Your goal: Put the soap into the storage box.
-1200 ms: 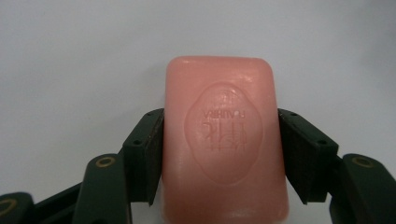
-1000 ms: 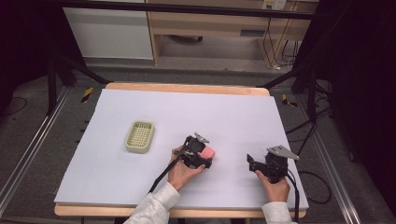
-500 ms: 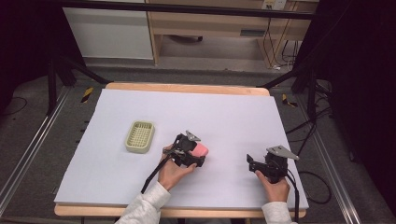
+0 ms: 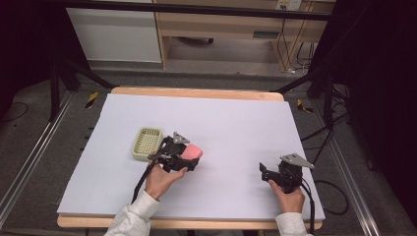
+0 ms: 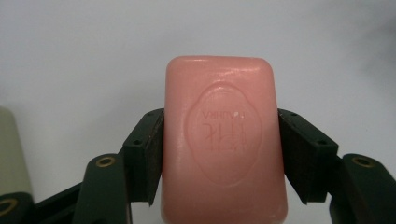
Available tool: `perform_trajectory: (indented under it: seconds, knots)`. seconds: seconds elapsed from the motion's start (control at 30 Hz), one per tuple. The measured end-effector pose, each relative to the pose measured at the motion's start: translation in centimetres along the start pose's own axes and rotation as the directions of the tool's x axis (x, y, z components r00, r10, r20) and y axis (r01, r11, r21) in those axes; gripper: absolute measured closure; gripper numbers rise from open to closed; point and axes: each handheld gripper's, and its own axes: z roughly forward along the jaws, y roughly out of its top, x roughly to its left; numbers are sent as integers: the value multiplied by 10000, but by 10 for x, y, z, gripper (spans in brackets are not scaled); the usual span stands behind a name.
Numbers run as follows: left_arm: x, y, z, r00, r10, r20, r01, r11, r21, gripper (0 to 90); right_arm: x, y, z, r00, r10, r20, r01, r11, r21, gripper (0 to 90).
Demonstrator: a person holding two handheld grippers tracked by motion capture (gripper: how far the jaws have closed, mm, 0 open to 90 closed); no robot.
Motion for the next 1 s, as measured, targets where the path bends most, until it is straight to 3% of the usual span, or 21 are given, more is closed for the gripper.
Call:
perform_trajectory:
  seconds: [0.4, 0.67, 1.0]
  knots:
    - [30, -8, -22, 9984, -398, -400, 389, 9990, -227, 371, 1, 0, 0, 10000, -8, 24, 8, 10000, 0, 115]
    - [43, -9, -32, 9966, -620, -540, 597, 9973, -419, 371, 1, 0, 1, 10000, -38, 19, 38, 10000, -1, 115]
    - [63, -8, -48, 9908, -982, -928, 917, 9932, -711, 371, 1, 0, 1, 10000, -43, -14, 43, 10000, -18, 115]
